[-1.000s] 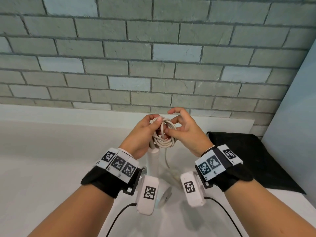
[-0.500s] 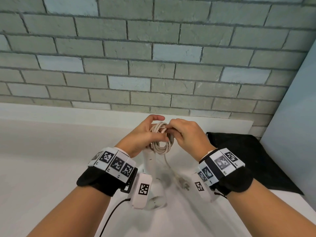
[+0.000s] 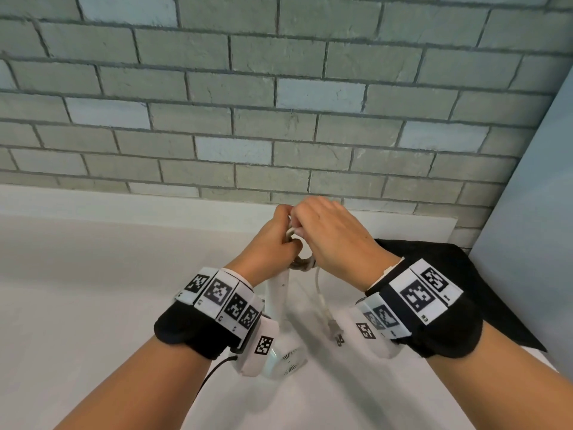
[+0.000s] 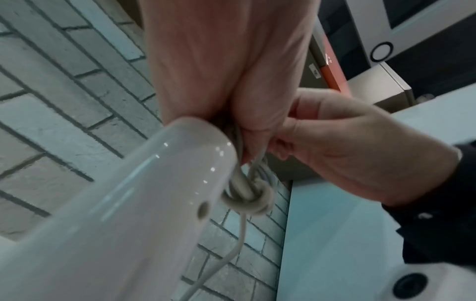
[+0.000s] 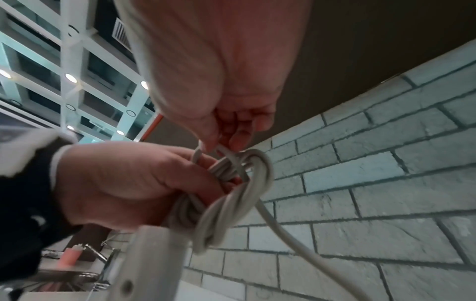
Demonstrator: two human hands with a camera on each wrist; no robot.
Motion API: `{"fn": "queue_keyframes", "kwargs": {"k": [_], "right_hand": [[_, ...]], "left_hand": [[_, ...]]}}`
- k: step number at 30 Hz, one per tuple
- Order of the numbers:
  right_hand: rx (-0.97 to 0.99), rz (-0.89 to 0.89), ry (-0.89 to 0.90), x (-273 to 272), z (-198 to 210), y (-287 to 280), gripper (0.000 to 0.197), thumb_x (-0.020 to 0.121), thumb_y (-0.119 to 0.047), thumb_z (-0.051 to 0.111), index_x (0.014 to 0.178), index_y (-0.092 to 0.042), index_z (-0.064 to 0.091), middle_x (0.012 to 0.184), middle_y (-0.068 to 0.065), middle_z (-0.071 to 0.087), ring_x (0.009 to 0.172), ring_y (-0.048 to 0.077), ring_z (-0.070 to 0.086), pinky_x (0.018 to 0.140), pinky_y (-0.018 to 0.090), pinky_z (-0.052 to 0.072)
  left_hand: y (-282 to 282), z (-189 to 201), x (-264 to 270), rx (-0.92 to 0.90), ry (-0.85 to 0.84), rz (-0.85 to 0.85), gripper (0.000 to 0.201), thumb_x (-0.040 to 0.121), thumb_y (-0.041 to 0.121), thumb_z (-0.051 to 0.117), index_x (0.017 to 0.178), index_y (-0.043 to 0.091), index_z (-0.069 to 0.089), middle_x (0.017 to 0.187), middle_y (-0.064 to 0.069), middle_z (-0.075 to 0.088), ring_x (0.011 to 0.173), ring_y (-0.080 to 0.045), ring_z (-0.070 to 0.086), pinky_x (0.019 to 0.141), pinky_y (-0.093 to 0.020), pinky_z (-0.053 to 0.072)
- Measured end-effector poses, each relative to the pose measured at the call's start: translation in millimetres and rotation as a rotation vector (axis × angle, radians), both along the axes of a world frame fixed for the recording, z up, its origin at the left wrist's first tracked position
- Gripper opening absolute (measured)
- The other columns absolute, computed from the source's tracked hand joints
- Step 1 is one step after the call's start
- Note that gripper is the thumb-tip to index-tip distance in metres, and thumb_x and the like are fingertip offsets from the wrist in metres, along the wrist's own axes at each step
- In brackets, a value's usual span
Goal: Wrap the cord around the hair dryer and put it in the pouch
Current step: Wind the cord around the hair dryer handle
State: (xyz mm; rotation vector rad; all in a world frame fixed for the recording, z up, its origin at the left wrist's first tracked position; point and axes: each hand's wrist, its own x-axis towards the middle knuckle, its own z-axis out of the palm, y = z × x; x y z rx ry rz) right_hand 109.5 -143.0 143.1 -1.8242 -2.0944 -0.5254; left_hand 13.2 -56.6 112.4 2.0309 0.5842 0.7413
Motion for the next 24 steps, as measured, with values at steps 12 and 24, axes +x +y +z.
{"fn": "queue_keyframes", "kwargs": {"k": [12, 24], "right_hand": [[-0.133, 0.020, 0.749, 9, 21, -4, 0.034, 0.090, -0.020, 0.054, 0.123, -0.017, 0.045, 0.059, -0.002, 0.044, 0.053, 0.007, 0.043, 0.056, 0.022, 0.036], [-0.106, -0.039, 1.127, 12, 10, -22, 0.029, 0.095, -0.026, 0.043, 0.079, -0.006, 0.056, 0.057, 0.000, 0.058, 0.063, 0.018, 0.060, 0.074, 0.040, 0.051]], "left_hand": [[-10, -4, 6, 0.176, 0.023, 0.029, 0.025, 0.083, -0.005, 0.045, 0.098, 0.012, 0.033, 0.070, 0.003, 0.044, 0.059, -0.009, 0.044, 0.049, -0.014, 0.037], [-3, -8, 2, 0.256, -0.032, 0.042, 0.010, 0.092, 0.006, 0.039, 0.096, 0.014, 0.034, 0.075, 0.009, 0.045, 0.066, -0.005, 0.045, 0.055, -0.010, 0.037]]}}
